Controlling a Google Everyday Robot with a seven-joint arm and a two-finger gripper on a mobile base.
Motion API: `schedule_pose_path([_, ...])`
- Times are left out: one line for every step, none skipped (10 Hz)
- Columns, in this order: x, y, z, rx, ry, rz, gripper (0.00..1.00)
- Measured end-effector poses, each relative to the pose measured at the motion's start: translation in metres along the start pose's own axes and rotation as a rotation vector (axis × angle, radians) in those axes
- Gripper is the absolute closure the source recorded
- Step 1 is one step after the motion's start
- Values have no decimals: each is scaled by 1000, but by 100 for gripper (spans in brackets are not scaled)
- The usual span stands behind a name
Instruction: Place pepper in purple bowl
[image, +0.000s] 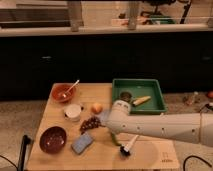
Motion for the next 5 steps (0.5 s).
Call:
schedule_pose_path([-1,-2,-1,1,4,-22,20])
schedule_pose_path([1,-1,-3,-1,9,-38,20])
schedule_pose_path([3,0,-4,-3,10,-50,20])
schedule_pose_path([3,0,-5,-5,9,-57,20])
schedule_pose_path([10,1,-6,-20,-26,-114,20])
